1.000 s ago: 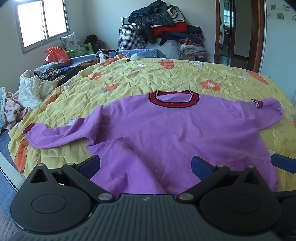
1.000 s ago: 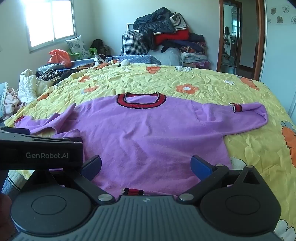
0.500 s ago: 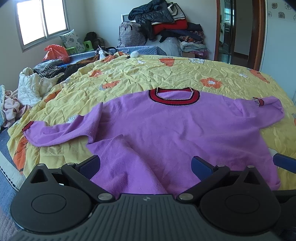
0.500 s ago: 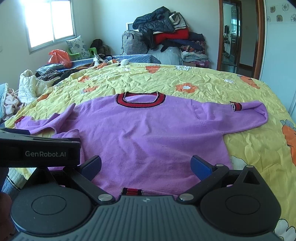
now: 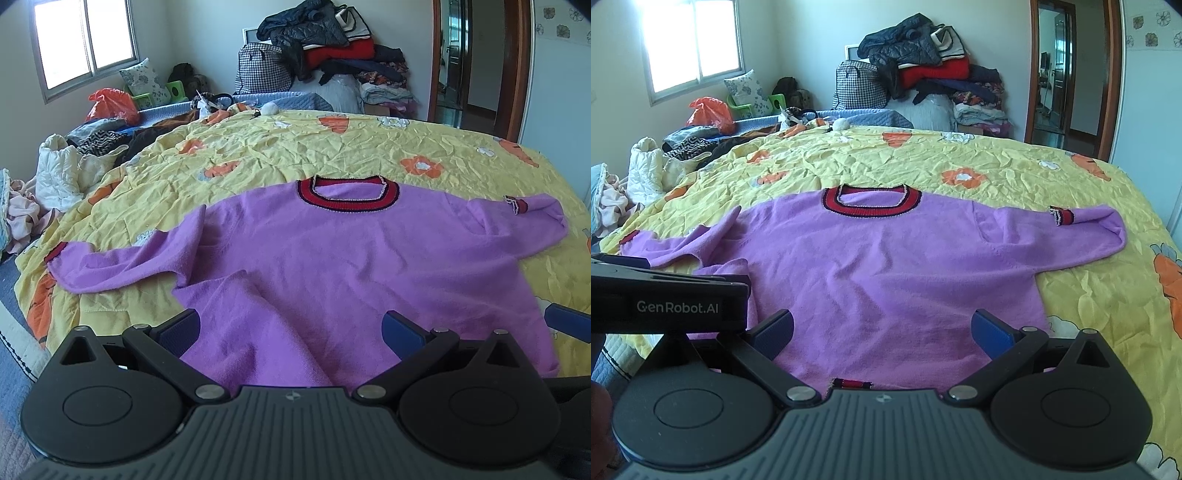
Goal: Fold small clothes
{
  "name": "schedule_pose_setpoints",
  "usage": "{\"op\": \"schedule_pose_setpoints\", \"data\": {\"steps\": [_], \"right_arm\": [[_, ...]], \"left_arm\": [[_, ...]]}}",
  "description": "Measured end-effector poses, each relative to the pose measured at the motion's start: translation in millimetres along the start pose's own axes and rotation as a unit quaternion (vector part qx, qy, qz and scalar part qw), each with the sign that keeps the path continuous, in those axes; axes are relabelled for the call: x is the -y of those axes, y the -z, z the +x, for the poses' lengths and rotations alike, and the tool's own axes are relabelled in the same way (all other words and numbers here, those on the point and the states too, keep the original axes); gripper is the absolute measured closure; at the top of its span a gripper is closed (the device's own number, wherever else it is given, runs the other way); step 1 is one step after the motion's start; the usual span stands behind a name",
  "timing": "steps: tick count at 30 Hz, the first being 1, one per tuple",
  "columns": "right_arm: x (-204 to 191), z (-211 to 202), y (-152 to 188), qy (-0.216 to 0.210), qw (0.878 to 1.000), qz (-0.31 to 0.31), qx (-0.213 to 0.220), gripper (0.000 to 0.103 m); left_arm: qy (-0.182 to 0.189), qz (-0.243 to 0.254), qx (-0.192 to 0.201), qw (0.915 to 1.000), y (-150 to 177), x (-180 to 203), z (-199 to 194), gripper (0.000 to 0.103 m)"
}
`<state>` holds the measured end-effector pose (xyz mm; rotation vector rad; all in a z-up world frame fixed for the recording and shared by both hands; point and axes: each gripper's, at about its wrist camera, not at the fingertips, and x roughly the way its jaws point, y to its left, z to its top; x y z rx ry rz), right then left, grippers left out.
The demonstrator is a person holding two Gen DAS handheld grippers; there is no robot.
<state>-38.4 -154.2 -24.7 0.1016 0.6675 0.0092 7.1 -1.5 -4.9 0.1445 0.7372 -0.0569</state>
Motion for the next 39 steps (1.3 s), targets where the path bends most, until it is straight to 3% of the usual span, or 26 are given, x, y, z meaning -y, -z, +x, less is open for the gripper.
{"op": "schedule_pose_setpoints", "data": {"steps": [12, 21, 24, 28, 30, 33, 39], "right_arm": [[12, 25, 17, -0.027, 0.999, 0.0, -0.017, 0.0], [31, 53, 21, -0.003, 0.999, -0.037, -0.016, 0.0], [43, 68, 11, 0.022, 0.999, -0.046, -0.02, 0.0], [76, 80, -4, -0.004, 1.0, 0.0, 0.008, 0.0], [89, 86, -13, -0.011, 1.0, 0.004, 0.02, 0.0], [103, 102, -28, 0.021, 0.999, -0.025, 0.023, 0.0], [154, 134, -61, 0.04, 0.999, -0.006, 0.024, 0.0]], "left_arm": [[-0.001, 0.002, -0.035, 0.9994, 10, 2, 27, 0.0], [-0.022, 0.012, -0.062, 0.9978, 9, 6, 60, 0.0], [-0.032, 0.015, -0.053, 0.998, 2, 9, 68, 0.0], [-0.047, 0.01, -0.033, 0.9983, -13, 10, 78, 0.0], [-0.042, 0.011, -0.041, 0.9982, -22, 11, 88, 0.0], [-0.028, 0.008, -0.065, 0.9975, -34, 12, 105, 0.0], [-0.012, 0.0, -0.092, 0.9956, -51, 14, 130, 0.0]]}}
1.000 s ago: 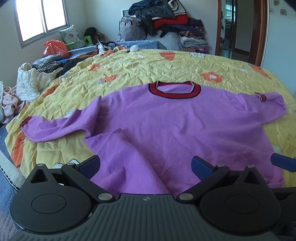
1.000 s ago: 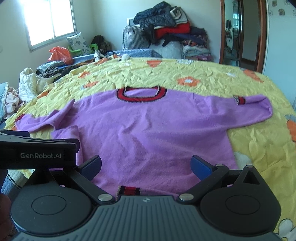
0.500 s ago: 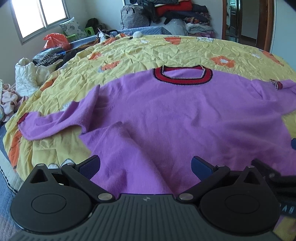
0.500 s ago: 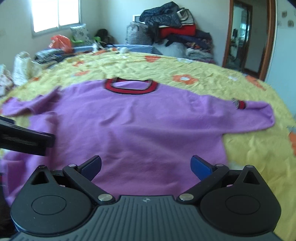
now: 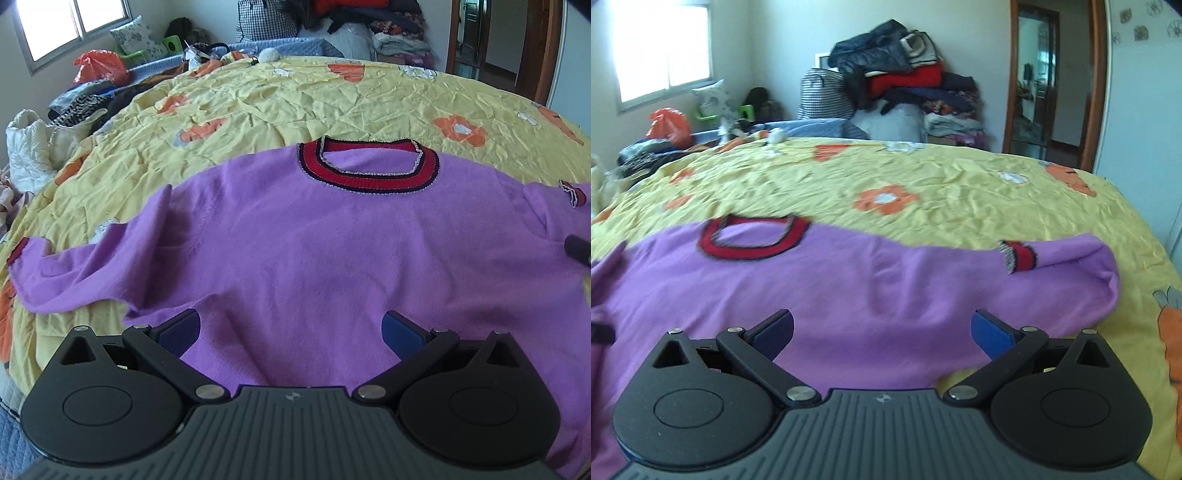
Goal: Fold small clothes
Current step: 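Move the right gripper to the striped sleeve cuff and close on it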
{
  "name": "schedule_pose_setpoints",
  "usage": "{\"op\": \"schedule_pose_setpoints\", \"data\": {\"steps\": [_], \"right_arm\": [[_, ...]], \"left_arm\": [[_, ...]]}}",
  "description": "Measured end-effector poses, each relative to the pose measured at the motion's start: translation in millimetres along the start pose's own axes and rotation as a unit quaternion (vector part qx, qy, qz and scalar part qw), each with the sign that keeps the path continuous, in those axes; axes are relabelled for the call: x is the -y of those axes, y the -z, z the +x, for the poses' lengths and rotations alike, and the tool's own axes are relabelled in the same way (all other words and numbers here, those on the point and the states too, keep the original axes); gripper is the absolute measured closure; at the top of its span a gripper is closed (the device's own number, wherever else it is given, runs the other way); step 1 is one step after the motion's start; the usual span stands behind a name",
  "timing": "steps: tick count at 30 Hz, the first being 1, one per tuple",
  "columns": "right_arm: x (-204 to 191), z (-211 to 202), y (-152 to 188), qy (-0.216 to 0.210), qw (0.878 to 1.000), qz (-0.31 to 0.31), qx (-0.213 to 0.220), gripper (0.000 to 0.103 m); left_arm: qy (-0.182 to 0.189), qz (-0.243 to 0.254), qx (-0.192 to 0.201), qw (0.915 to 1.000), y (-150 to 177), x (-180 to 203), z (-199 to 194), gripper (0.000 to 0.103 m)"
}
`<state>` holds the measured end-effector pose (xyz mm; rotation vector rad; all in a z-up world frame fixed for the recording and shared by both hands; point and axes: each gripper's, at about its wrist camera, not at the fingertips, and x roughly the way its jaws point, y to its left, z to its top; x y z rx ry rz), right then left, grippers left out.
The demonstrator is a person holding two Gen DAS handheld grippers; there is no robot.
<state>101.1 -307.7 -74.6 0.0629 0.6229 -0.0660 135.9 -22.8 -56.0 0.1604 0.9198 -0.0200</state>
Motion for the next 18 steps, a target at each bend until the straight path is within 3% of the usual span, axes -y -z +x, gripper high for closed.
{"op": "schedule_pose_setpoints", "data": {"steps": [6, 9, 14, 18], "right_arm": [[38, 32, -24, 0.028, 0.999, -0.019, 0.002, 0.0], [48, 44, -29, 0.056, 0.996, -0.068, 0.004, 0.0], [75, 62, -32, 0.094, 0.991, -0.093, 0.006, 0.0], [101, 67, -32, 0.075, 0.995, -0.069, 0.015, 0.0]], "left_arm": [[0.006, -0.017, -0.017, 0.9997, -17, 5, 17, 0.0], [0.0, -0.014, -0.026, 0.9996, -25, 9, 25, 0.0], [0.007, 0.0, -0.008, 0.9999, -21, 10, 26, 0.0], [0.018, 0.01, -0.015, 0.9997, -9, 7, 34, 0.0]]}}
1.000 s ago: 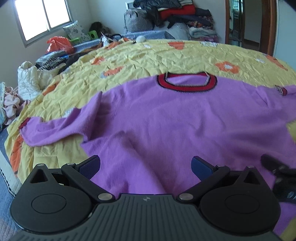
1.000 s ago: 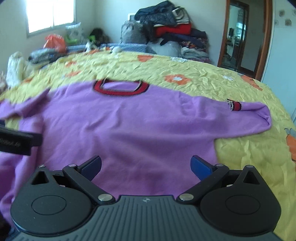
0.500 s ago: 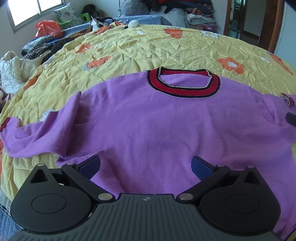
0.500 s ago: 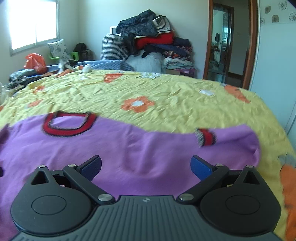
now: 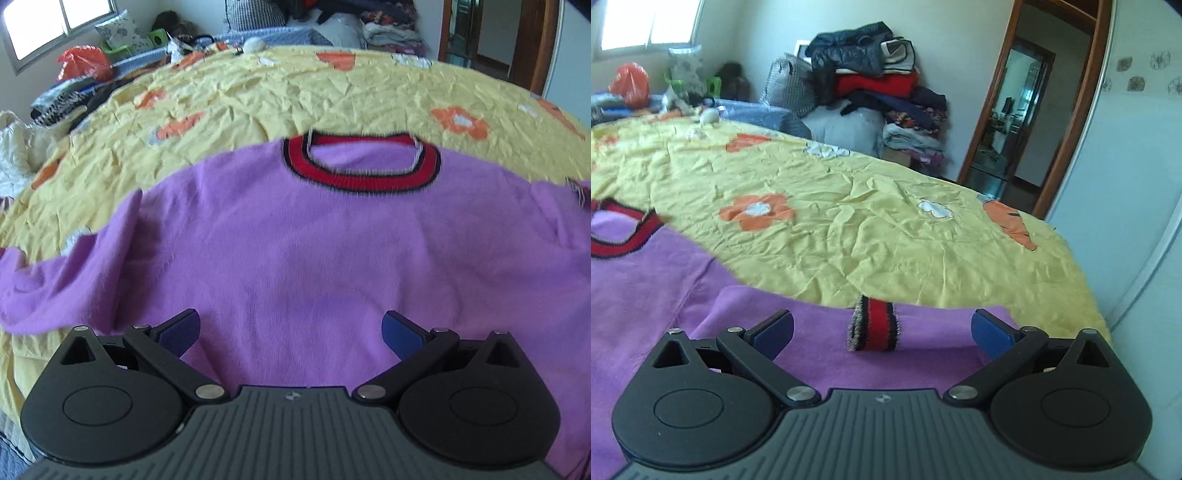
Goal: Fold small clothes
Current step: 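Move the right gripper to the striped sleeve cuff and close on it, then lift the sleeve with the right gripper and carry it across the sweater body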
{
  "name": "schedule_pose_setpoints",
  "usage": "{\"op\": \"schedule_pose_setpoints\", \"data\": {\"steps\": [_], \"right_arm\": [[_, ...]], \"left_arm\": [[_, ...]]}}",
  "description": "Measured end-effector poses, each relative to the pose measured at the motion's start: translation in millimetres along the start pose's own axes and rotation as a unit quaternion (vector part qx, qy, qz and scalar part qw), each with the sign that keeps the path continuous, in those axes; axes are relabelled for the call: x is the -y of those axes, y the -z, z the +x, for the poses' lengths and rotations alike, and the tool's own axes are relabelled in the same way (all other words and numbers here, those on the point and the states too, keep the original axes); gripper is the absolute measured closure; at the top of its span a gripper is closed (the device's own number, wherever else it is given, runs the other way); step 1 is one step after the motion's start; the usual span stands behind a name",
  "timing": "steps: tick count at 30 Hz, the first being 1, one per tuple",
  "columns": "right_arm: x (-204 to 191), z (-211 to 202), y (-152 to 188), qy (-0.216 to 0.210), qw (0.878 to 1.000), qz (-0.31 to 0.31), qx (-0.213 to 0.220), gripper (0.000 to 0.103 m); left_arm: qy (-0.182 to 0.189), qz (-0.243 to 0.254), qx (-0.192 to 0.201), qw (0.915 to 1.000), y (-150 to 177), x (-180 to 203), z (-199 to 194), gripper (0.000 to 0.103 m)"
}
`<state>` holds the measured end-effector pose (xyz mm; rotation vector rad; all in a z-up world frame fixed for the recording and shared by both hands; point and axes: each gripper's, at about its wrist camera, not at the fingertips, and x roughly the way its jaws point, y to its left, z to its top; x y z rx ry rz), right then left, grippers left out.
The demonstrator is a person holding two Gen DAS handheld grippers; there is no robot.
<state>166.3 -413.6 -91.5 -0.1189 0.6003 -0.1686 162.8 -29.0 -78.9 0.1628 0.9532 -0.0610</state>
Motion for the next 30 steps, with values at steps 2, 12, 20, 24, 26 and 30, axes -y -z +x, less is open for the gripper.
{"op": "schedule_pose_setpoints", "data": {"steps": [2, 12, 20, 24, 26, 30], "right_arm": [[6, 4, 2, -0.014, 1.0, 0.005, -0.004, 0.0], [-2, 49, 1, -0.016, 0.993, -0.106, -0.04, 0.021], [29, 57, -4, -0.026, 0.997, -0.032, -0.066, 0.097], [69, 35, -6, -0.008, 0.999, 0.028, -0.046, 0.098], [94, 22, -7, 0.023, 0.998, 0.039, -0.035, 0.098], [153, -7, -11, 0.052, 0.994, 0.09, -0.02, 0.098]], "left_arm": [[0.016, -0.006, -0.01, 0.9998, 7, -5, 3, 0.0], [0.036, -0.031, -0.047, 0.9977, 29, -18, 9, 0.0], [0.036, -0.037, -0.057, 0.997, 28, -19, 10, 0.0], [0.039, -0.039, -0.057, 0.9968, 29, -20, 9, 0.0], [0.041, -0.042, -0.056, 0.9967, 29, -20, 8, 0.0], [0.046, -0.049, -0.056, 0.9961, 29, -20, 7, 0.0]]}}
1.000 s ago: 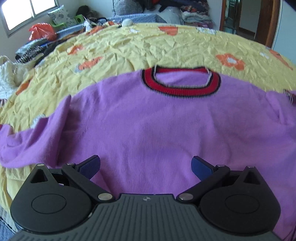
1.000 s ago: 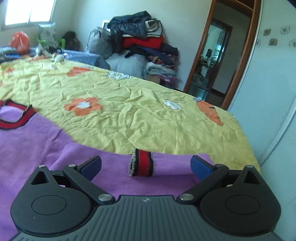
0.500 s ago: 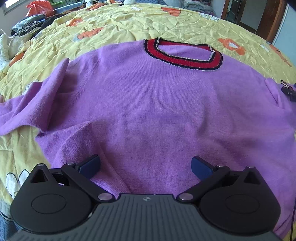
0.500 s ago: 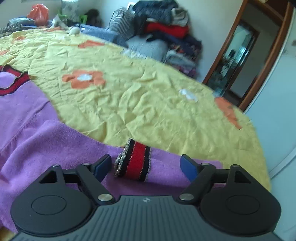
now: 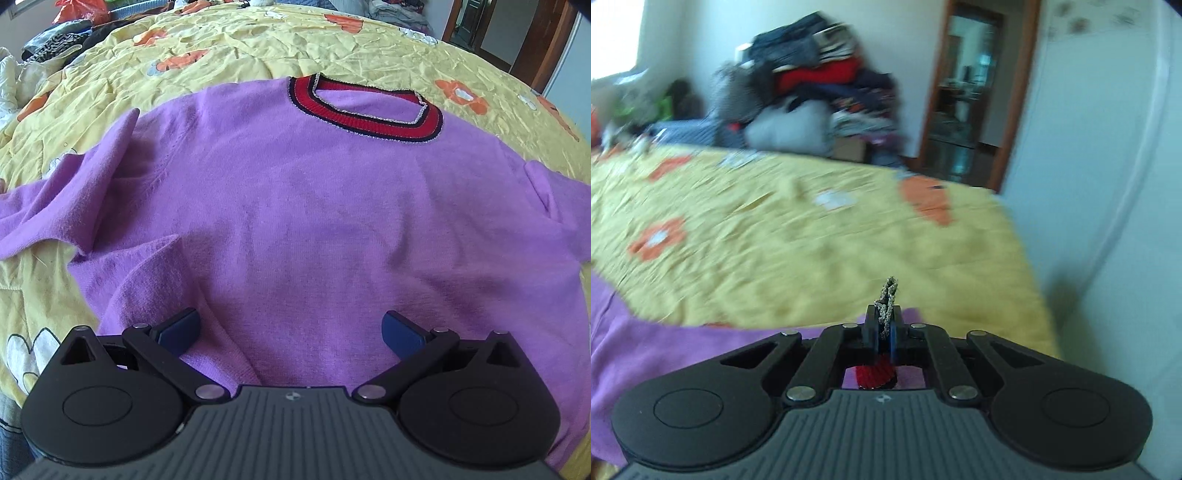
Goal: Fold small clothes
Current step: 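Lift the sleeve with the right gripper and carry it across the sweater body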
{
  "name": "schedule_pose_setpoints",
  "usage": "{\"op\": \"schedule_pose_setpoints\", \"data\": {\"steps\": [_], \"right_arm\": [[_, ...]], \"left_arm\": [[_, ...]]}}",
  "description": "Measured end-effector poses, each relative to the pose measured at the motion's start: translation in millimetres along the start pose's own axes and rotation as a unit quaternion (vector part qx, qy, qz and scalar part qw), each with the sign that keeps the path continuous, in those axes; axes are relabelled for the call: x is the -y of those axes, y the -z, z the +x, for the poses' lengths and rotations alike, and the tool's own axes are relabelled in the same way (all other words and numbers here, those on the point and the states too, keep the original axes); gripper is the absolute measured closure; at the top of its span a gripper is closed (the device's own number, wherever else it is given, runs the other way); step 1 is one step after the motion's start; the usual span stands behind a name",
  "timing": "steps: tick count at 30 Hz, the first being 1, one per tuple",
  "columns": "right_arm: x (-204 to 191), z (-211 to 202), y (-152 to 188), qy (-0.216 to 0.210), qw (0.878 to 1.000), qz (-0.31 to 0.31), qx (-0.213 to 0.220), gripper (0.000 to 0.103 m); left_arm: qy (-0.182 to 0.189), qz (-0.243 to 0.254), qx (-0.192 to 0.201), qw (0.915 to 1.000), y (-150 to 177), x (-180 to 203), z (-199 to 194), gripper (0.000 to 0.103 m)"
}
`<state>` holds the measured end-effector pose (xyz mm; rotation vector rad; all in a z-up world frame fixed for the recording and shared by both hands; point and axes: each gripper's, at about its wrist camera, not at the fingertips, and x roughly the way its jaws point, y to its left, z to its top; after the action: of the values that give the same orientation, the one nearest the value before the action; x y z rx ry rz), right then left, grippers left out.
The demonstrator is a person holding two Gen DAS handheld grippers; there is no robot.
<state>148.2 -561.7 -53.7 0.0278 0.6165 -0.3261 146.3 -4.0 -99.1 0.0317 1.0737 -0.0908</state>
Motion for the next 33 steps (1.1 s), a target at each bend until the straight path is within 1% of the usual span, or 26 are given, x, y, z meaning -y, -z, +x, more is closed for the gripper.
{"op": "schedule_pose_setpoints", "data": {"steps": [4, 9, 10, 13, 17, 18, 20, 23, 24, 25, 26, 29, 30, 31, 32, 33], "right_arm": [[48, -32, -18, 0.022, 0.998, 0.041, 0.029, 0.098], [85, -60, -33, 0.051, 0.997, 0.047, 0.041, 0.098], [91, -61, -34, 0.052, 0.997, 0.051, 0.037, 0.098], [100, -50, -26, 0.047, 0.997, 0.059, 0.006, 0.098], [95, -12, -2, 0.048, 0.995, 0.069, -0.049, 0.098], [93, -5, 2, 0.048, 0.994, 0.076, -0.055, 0.098], [93, -12, 1, 0.046, 0.994, 0.086, -0.039, 0.098], [106, -41, -23, 0.063, 0.993, 0.104, 0.0, 0.098], [112, -52, -33, 0.079, 0.992, 0.1, 0.009, 0.099], [119, -62, -41, 0.101, 0.99, 0.093, 0.015, 0.102], [127, -71, -48, 0.115, 0.989, 0.09, 0.017, 0.102], [148, -92, -51, 0.141, 0.986, 0.091, 0.015, 0.102], [155, -96, -46, 0.138, 0.986, 0.096, 0.013, 0.102], [159, -99, -39, 0.124, 0.986, 0.106, 0.01, 0.102], [161, -100, -30, 0.085, 0.989, 0.118, 0.007, 0.102], [166, -98, -19, 0.041, 0.988, 0.149, 0.003, 0.1]], "left_arm": [[0.005, -0.005, 0.0, 1.0, 0, -2, -1, 0.0], [0.015, -0.013, 0.002, 0.9998, 3, -4, -4, 0.0], [0.017, -0.014, 0.002, 0.9998, 4, -4, -5, 0.0], [0.018, -0.012, 0.006, 0.9998, 7, -3, -5, 0.0], [0.018, -0.01, 0.006, 0.9998, 9, -2, -7, 0.0], [0.02, -0.009, 0.005, 0.9998, 9, -3, -9, 0.0], [0.022, -0.009, 0.005, 0.9997, 9, -5, -14, 0.0], [0.024, -0.022, 0.015, 0.9993, 11, -13, -22, 0.0], [0.028, -0.031, 0.017, 0.999, 12, -17, -24, 0.0], [0.033, -0.042, 0.018, 0.9984, 12, -20, -24, 0.0], [0.04, -0.055, 0.019, 0.9975, 13, -24, -23, 0.0], [0.067, -0.111, 0.014, 0.9914, 15, -34, -18, 0.0], [0.08, -0.124, 0.015, 0.989, 16, -37, -17, 0.0], [0.096, -0.122, 0.018, 0.9877, 17, -37, -18, 0.0], [0.105, -0.114, 0.019, 0.9877, 17, -35, -18, 0.0], [0.106, -0.102, 0.019, 0.989, 16, -32, -20, 0.0]]}}
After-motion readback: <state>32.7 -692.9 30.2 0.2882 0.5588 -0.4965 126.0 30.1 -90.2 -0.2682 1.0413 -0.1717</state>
